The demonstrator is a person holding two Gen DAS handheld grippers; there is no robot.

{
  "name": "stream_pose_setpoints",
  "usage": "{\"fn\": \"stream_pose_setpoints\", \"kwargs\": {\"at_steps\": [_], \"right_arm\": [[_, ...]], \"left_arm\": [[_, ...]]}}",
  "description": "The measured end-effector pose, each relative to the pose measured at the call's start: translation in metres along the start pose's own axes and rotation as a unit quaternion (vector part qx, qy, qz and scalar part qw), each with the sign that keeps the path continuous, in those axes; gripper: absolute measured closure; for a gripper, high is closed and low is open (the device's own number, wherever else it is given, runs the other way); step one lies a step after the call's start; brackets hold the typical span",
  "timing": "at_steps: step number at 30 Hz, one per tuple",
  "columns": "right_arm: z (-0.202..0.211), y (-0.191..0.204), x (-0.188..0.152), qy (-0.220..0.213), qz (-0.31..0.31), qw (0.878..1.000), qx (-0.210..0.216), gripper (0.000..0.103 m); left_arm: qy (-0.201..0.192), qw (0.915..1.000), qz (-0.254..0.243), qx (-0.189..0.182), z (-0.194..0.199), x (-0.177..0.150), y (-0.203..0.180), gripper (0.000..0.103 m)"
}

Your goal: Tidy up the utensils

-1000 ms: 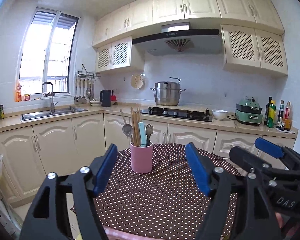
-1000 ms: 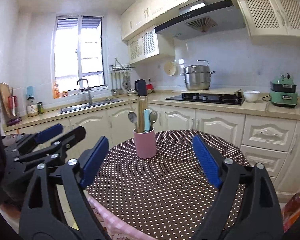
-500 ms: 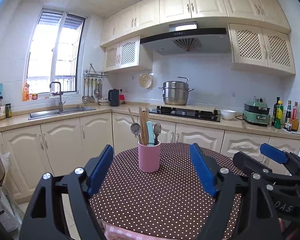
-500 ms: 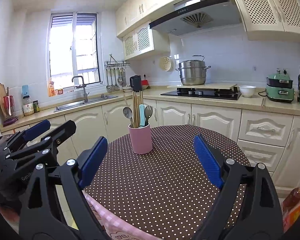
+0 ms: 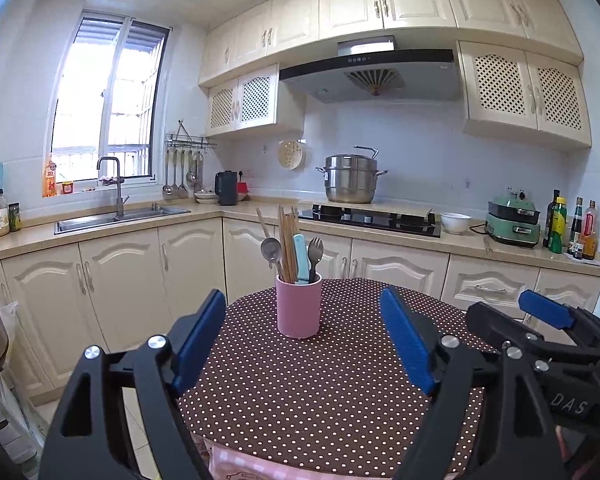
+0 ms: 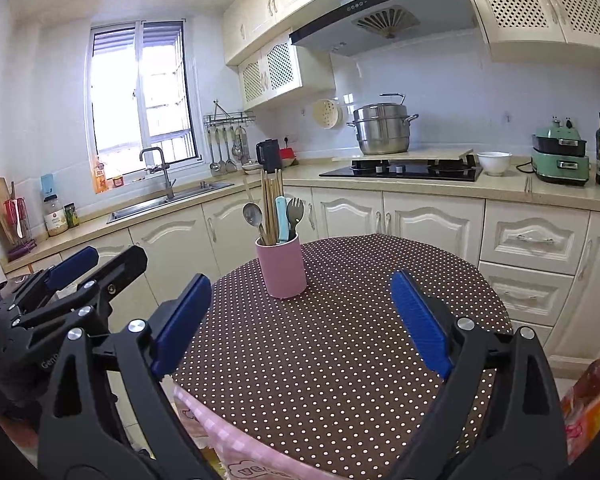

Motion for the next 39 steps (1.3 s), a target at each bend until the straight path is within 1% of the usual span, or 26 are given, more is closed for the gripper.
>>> {"fn": "stream_pose_setpoints", "kwargs": {"at_steps": [10, 16, 27, 39], "right_arm": [[0.000, 0.000, -0.001, 0.002, -0.002, 1.000, 0.001, 0.013], [0.000, 0.001, -0.002, 0.004, 0.001, 1.000, -0.004, 0.013], [-0.003, 0.006, -0.008, 0.014, 0.001, 1.000, -0.012, 0.013], [-0.005, 0.010, -0.005, 0.015, 0.006, 1.000, -0.016, 0.013]], "left_arm": [[-0.002, 1.0000, -0.003, 0.000, 0.000, 0.002, -0.002, 0.025], [0.004, 1.0000, -0.005, 0.003, -0.002, 0.001, -0.003, 0.025], [0.008, 1.0000, -0.004, 0.002, -0.006, -0.002, 0.003, 0.025], [0.005, 1.0000, 0.003, 0.001, -0.007, -0.003, 0.007, 0.025]]}}
Point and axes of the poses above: each gripper's, at about its wrist camera, not at the fingertips, and z roughly against the way its jaws point, y to its left, x to its top, the point moved 6 cm from there along -z, roughly the way its jaws point, and after that the axes turned 10 degrees about x, right-handed, at the moved point
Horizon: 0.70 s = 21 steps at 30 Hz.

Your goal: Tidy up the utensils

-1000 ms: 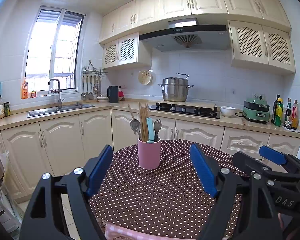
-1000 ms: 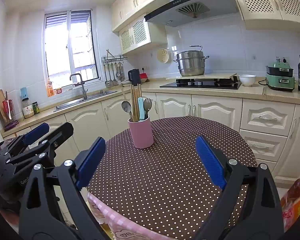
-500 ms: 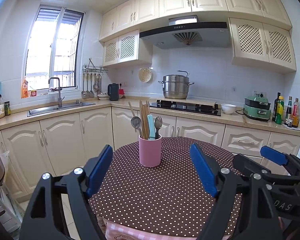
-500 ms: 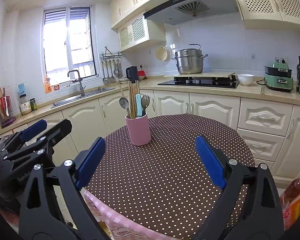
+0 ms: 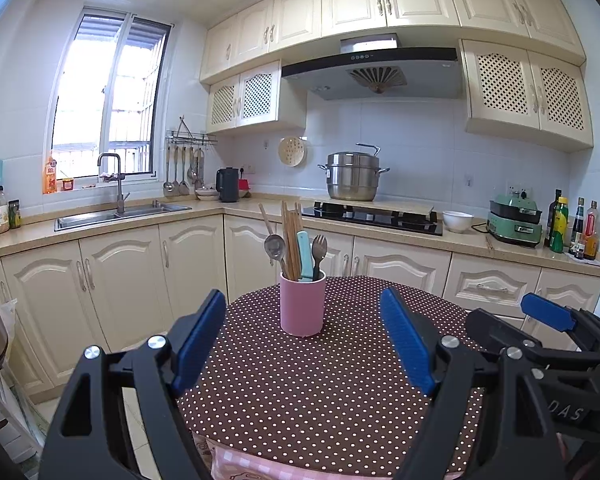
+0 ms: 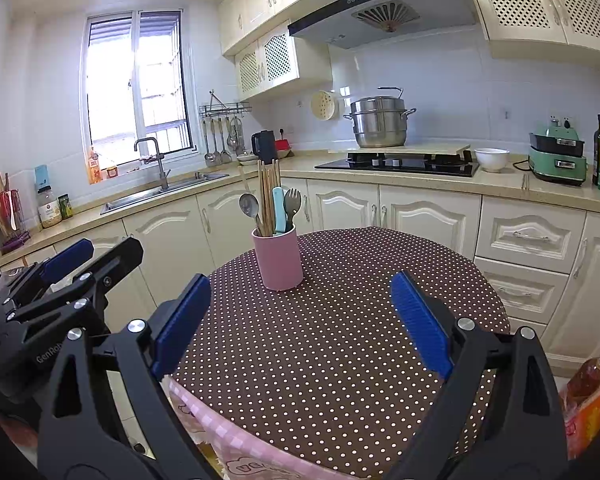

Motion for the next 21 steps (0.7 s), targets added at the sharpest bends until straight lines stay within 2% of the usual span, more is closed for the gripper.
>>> {"fn": "stream_pose_setpoints", "kwargs": {"at_steps": [21], "right_arm": [[-0.0024, -0.0017, -0.0027, 0.005, -0.003, 1.000, -0.006, 0.013]], "left_arm": [[0.002, 1.0000, -0.004, 0.004, -0.0043, -0.0013, 0.0009, 0.025]]}}
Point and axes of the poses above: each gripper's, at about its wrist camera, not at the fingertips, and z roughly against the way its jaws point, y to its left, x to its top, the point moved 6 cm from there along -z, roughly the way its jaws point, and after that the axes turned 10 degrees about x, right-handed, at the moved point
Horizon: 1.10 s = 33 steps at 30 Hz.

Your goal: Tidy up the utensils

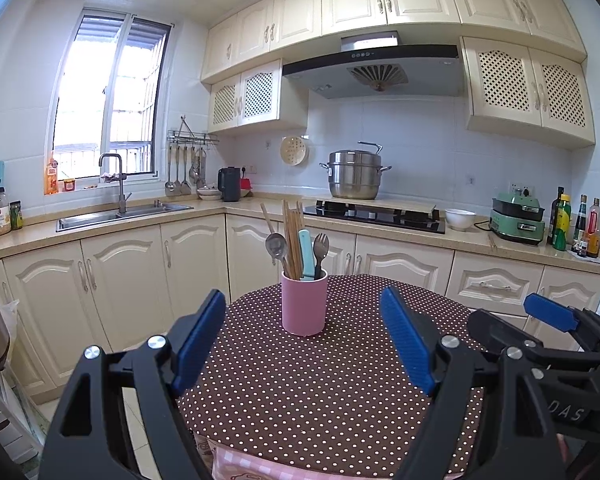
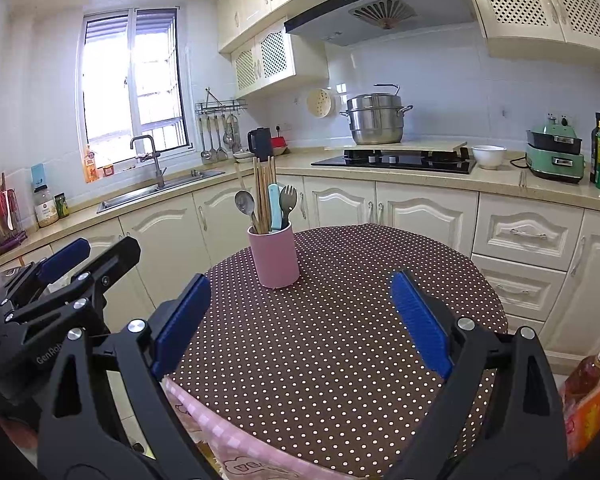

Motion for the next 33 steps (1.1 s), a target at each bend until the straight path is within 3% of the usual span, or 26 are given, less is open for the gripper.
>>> {"fn": "stream_pose_setpoints", "kwargs": {"at_steps": [33], "right_arm": [[-0.007, -0.005, -0.002, 0.010, -0.002, 1.000, -0.007, 0.013]], "left_arm": [[0.018, 0.9998, -0.002, -0.003, -0.011, -0.006, -0.005, 0.025]]}}
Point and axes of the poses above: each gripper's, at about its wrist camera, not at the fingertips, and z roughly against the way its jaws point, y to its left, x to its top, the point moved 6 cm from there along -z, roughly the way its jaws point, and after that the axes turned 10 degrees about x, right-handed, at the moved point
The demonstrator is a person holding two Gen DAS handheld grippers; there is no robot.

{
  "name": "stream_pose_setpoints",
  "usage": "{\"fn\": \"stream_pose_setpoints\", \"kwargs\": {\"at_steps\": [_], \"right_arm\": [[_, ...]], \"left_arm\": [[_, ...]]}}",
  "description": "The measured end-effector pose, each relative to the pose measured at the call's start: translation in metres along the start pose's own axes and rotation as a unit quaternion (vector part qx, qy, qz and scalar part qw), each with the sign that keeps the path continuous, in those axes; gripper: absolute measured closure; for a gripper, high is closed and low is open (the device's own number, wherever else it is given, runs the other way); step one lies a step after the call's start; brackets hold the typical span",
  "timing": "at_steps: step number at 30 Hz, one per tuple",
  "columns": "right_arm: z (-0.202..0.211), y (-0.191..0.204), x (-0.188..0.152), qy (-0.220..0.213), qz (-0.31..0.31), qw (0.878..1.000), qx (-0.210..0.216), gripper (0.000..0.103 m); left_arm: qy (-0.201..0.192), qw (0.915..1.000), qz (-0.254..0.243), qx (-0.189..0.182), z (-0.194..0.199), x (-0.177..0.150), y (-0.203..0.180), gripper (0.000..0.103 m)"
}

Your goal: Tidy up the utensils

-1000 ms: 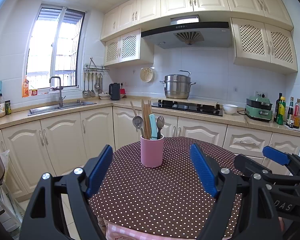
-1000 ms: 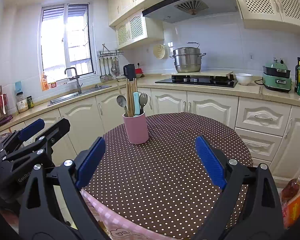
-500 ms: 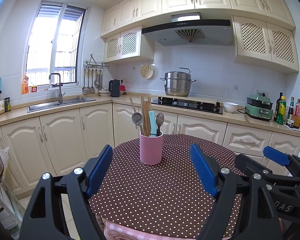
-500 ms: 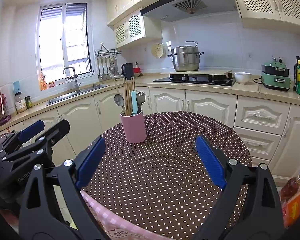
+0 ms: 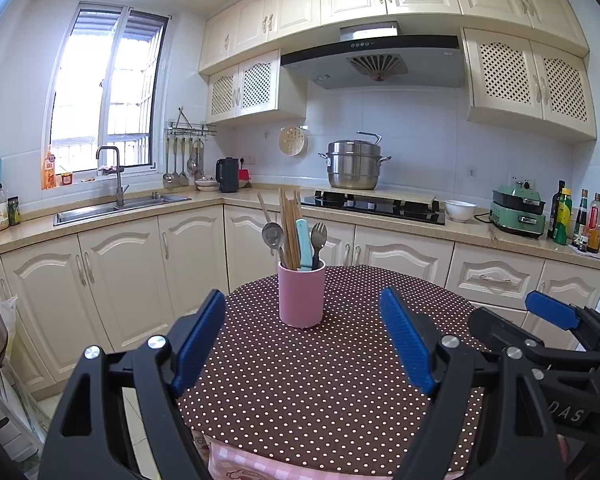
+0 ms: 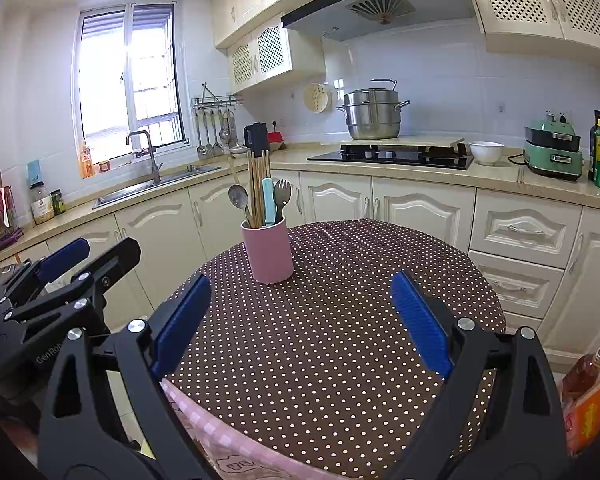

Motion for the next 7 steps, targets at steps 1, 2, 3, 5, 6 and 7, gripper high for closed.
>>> {"fn": "stream_pose_setpoints", "kwargs": {"at_steps": [1, 2, 3, 5, 6, 7], "right_arm": [[-0.0003, 0.0004, -0.0001, 0.000, 0.000, 1.000, 0.000, 0.013], [-0.0004, 0.0002, 0.0000, 0.000, 0.000, 1.000, -0.001, 0.013], [-0.0009, 0.0000, 0.0000, 0.000, 0.000, 1.000, -0.001, 0.013], [-0.0025, -0.0001, -0.0004, 0.002, 0.000, 1.000, 0.001, 0.013], [-0.0032, -0.0006, -0.0009, 0.003, -0.002, 1.000, 0.002, 0.013], [-0.0043, -0.0012, -0.0014, 0.004, -0.003, 1.000, 0.003, 0.013]], "left_arm": [[0.000, 1.0000, 0.000, -0.001, -0.0006, -0.0001, -0.0003, 0.025], [0.001, 1.0000, -0.001, 0.000, -0.0011, -0.0001, -0.0006, 0.025], [0.001, 1.0000, -0.001, 0.000, -0.0017, 0.0001, -0.0002, 0.025], [0.002, 1.0000, -0.002, 0.000, -0.0031, 0.0002, -0.0011, 0.025], [0.004, 1.0000, -0.002, 0.000, -0.0040, -0.0002, -0.0015, 0.025], [0.006, 1.0000, -0.002, 0.001, -0.0052, -0.0006, -0.0017, 0.025]]}}
Point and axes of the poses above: each gripper's, at about its wrist camera, not at the fingertips, and z roughly against the way its jaws point, y to its left, x to its top, the point moved 6 cm from there along -z, roughly the way its jaws point, and after that the axes turned 10 degrees about x, right-handed, at the moved point
